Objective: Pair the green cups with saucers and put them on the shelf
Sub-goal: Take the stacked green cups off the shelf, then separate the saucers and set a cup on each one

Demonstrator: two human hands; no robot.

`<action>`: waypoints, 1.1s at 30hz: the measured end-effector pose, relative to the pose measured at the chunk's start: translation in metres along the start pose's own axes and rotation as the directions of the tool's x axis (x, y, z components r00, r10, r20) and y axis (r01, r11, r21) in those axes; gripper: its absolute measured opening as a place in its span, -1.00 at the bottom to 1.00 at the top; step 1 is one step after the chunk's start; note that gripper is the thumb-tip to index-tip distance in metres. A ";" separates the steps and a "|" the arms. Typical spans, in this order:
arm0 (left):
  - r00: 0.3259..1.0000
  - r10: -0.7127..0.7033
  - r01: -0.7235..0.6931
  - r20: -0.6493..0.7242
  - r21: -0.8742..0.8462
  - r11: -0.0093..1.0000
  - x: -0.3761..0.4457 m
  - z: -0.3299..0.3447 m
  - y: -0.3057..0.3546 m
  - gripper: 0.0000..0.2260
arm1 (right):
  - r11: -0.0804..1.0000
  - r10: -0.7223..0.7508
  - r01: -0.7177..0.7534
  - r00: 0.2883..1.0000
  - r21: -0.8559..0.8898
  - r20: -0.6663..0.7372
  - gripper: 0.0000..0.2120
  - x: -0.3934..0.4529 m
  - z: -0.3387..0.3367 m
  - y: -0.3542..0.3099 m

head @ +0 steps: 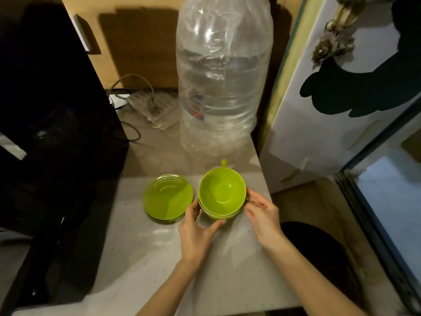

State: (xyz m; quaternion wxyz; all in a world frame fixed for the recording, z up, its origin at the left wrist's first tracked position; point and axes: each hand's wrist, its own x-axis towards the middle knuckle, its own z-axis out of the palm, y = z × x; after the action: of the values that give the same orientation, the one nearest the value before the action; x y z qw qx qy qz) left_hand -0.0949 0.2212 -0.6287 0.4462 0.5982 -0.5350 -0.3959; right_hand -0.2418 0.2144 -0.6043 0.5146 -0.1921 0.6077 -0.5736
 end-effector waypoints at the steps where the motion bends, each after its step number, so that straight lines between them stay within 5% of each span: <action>1: 1.000 -0.008 0.008 0.004 -0.003 1.000 -0.001 0.000 -0.002 -0.27 | 1.000 -0.004 0.004 1.000 -0.012 0.004 -0.54 0.001 -0.001 0.002; 13: 0.999 -0.046 0.045 0.012 0.043 0.998 -0.009 0.003 -0.002 -0.25 | 0.998 -0.024 0.026 0.999 -0.064 0.036 -0.57 0.010 -0.006 0.007; 17: 0.995 -0.050 0.042 0.089 0.090 0.995 -0.005 -0.007 0.004 -0.26 | 0.963 -0.085 0.113 0.989 -0.246 0.123 -0.66 0.010 -0.014 -0.006; 23: 0.993 0.014 -0.037 0.114 0.198 0.980 0.011 -0.040 0.015 -0.53 | 0.675 -0.336 0.326 0.934 -0.662 0.117 -0.77 0.016 0.002 -0.041; 27: 0.994 0.054 -0.073 0.095 0.211 0.975 0.030 -0.060 0.025 -0.65 | 0.470 -0.493 0.481 0.839 -0.740 0.232 -0.74 0.009 0.038 -0.059; 30: 0.996 0.073 -0.084 0.053 0.257 0.963 0.042 -0.073 0.027 -0.59 | 0.317 -0.513 0.620 0.749 -0.718 0.420 -0.74 0.010 0.067 -0.060; 33: 0.994 0.100 -0.109 0.041 0.389 0.915 0.048 -0.084 0.015 -0.35 | 0.221 -0.378 0.744 0.662 -0.631 0.647 -0.69 0.011 0.094 -0.051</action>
State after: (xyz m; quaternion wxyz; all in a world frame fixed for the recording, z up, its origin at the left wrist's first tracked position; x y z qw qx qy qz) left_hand -0.0141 0.1823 -0.5904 0.3331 0.6416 -0.6389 -0.2631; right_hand -0.1852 0.1445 -0.5459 0.1928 -0.7334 0.5862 -0.2851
